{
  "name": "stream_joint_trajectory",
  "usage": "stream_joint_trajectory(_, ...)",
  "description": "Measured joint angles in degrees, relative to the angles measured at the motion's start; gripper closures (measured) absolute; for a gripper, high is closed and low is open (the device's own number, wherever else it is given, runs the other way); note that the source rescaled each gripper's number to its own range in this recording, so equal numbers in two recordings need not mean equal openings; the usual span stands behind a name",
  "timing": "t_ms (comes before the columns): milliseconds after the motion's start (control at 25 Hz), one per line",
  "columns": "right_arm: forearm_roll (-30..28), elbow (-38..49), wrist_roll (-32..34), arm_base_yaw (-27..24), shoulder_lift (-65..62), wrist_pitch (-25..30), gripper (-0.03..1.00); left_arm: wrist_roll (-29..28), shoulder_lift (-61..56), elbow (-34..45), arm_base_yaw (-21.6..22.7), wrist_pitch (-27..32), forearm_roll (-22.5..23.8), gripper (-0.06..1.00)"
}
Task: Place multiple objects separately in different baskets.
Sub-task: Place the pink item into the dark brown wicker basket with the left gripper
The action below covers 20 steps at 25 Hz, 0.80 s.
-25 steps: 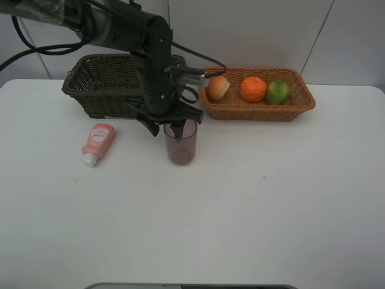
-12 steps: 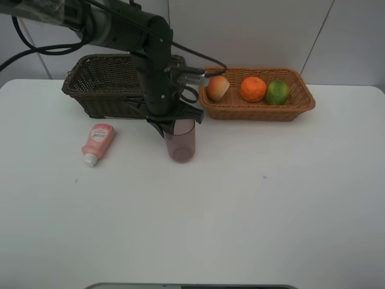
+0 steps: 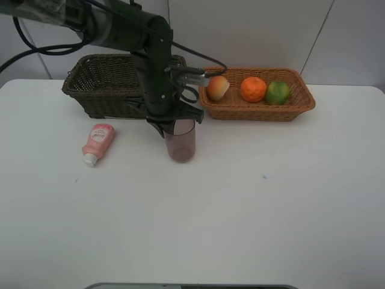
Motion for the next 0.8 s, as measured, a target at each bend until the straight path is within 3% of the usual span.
stream_joint_trajectory(400, 0.0, 0.0, 0.0, 0.0, 0.0, 0.0, 0.14, 0.0, -1.5, 0.2, 0.0, 0.6, -0.4, 0.94)
stream_joint_trajectory(800, 0.0, 0.0, 0.0, 0.0, 0.0, 0.0, 0.14, 0.0, -10.8, 0.2, 0.6, 1.4, 4.3, 0.94)
